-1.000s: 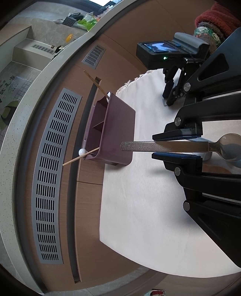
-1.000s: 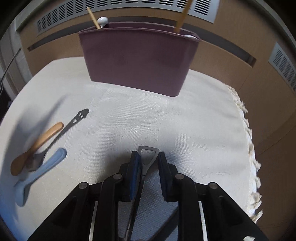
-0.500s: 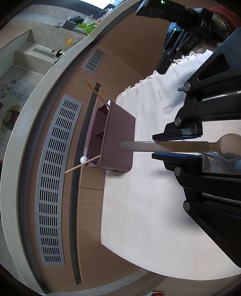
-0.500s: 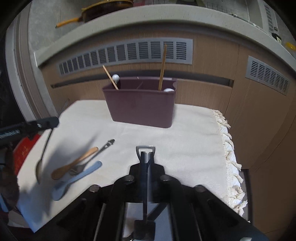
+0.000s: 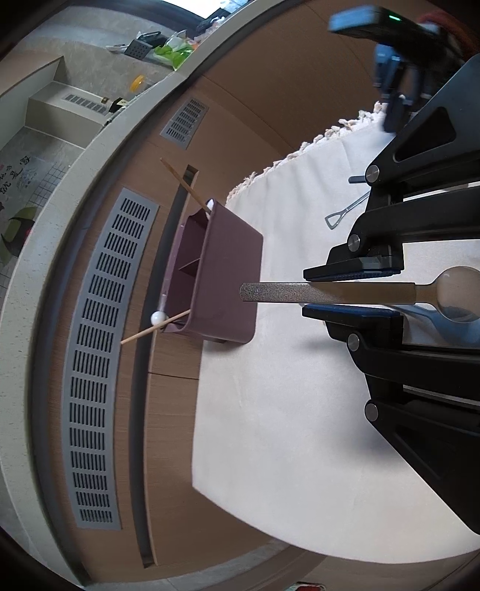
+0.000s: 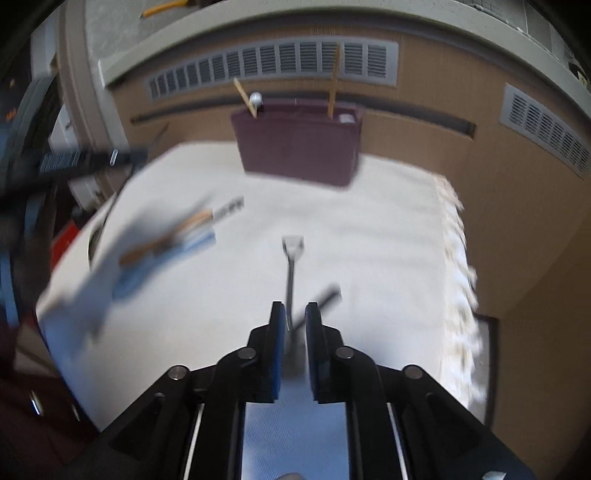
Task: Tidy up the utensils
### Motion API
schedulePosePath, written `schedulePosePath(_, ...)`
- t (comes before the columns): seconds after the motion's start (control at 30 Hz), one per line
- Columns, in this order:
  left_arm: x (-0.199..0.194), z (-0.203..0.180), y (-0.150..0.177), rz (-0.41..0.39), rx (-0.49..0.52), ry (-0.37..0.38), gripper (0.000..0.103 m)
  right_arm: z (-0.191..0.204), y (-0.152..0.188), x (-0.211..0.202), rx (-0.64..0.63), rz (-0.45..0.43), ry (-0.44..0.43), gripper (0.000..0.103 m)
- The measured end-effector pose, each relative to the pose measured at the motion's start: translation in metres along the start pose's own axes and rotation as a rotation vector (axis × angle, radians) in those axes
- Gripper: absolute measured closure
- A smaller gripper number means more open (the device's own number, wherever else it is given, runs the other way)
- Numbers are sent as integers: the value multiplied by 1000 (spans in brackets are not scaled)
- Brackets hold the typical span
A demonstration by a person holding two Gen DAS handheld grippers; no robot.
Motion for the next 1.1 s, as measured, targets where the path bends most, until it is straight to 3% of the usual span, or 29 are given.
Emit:
schedulePosePath(0.17, 9, -9, 6, 32, 7, 14, 91, 1, 55, -5, 46, 100, -23, 85)
schedulePosePath(0.27, 10, -14, 8, 42, 16, 18, 91, 0, 64, 2, 97, 107, -27, 81)
schedulePosePath(0.5, 8, -5, 8, 50, 12, -16, 91, 0, 39, 30, 121, 56, 29, 76)
schedulePosePath(0.87, 16, 8, 12, 63, -13, -35, 91, 4, -4, 57, 13, -54, 70, 76)
schedulePosePath(1.0, 18, 13, 13, 69, -21, -40, 91, 9, -20, 87, -20, 22, 9, 75)
schedulePosePath(1.1, 20, 21, 14, 75, -28, -46, 91, 20, -22, 90, -17, 66, -107, 75)
Point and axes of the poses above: each gripper's, at about its wrist camera, not at the fingertips, and x roughly the way its jaws point, z to its left, y to its underside, the point moved 4 cm from there along x, roughly the way its jaws point, and after that the axes turned 12 degrees about -z, right-handed, at the moved point
